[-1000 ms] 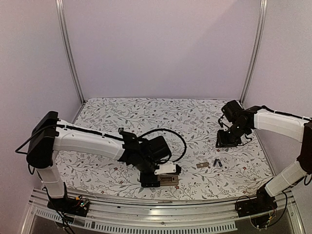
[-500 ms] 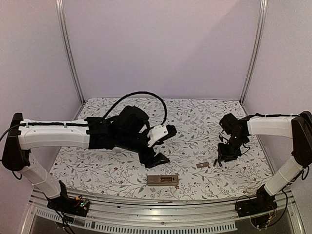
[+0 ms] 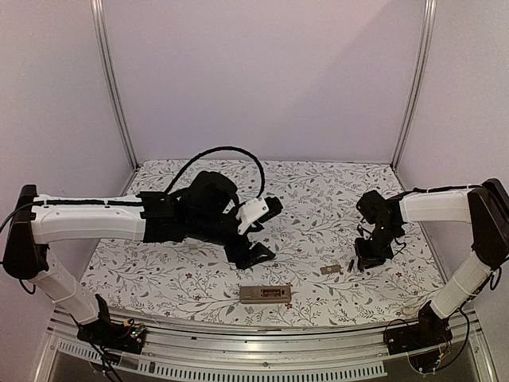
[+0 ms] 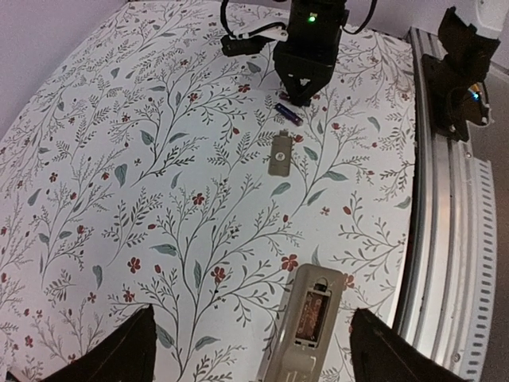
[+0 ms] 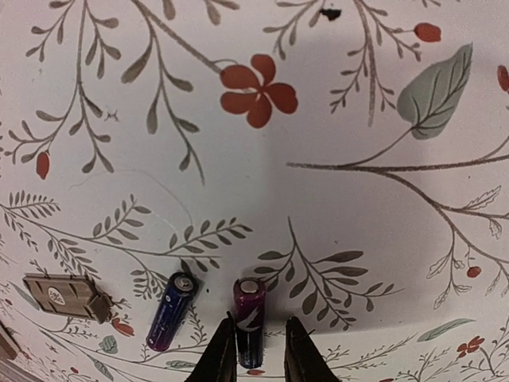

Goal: Load the batteries into the remote control
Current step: Pick up the battery at the center of the board.

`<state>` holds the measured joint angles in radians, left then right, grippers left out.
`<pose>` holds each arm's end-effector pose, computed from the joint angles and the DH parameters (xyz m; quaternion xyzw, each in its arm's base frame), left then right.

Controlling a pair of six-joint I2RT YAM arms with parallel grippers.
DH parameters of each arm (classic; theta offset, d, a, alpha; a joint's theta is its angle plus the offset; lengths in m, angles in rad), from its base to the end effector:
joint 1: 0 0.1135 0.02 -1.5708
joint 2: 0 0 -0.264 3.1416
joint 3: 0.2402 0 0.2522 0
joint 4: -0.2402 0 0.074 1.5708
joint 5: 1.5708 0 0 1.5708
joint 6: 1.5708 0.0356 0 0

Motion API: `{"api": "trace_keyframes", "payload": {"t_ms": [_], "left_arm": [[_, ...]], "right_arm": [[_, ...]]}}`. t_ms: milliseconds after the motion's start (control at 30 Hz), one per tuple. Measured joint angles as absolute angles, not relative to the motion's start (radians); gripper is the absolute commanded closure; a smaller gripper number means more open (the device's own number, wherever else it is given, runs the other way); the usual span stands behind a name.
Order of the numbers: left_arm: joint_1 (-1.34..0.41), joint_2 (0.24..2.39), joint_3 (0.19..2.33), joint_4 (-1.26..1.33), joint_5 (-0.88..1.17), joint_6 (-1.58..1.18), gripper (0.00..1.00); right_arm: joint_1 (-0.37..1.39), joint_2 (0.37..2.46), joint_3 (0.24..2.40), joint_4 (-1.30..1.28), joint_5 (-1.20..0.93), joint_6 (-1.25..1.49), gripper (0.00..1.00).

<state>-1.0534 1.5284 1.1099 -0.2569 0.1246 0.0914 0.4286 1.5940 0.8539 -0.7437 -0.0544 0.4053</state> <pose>0.1655 -0.2997 0.2642 0.5100 0.7417 -0.2497 0.3571 0.2329 0.1086 0.1474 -0.0128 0.9986 0.0424 0.0287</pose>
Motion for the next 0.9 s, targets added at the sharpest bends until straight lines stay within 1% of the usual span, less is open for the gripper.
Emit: {"api": "trace_keyframes", "payload": {"t_ms": [67,133,167,433,900], "left_arm": [[-1.052,1.53,1.11,-0.254,0.124,0.091,0.16],[-1.049,1.53,1.11,-0.254,0.124,0.091,0.16],[-1.047,1.53,1.11,-0.253,0.123,0.089,0.16],[-1.012,1.53,1.11,-0.252,0.116,0.05,0.17],[-0.98,1.53,1.098,-0.228,0.082,-0.013,0.17]], "right_arm": [[0.427,1.595,0.854,-0.743,-0.05,0.404,0.88],[0.423,1.597,0.854,-0.741,-0.043,0.407,0.97],[0.42,1.598,0.854,-0.741,-0.039,0.406,1.0],[0.405,1.596,0.855,-0.734,-0.039,0.407,1.0],[0.399,1.552,0.877,-0.766,0.048,0.4,1.0]]}}
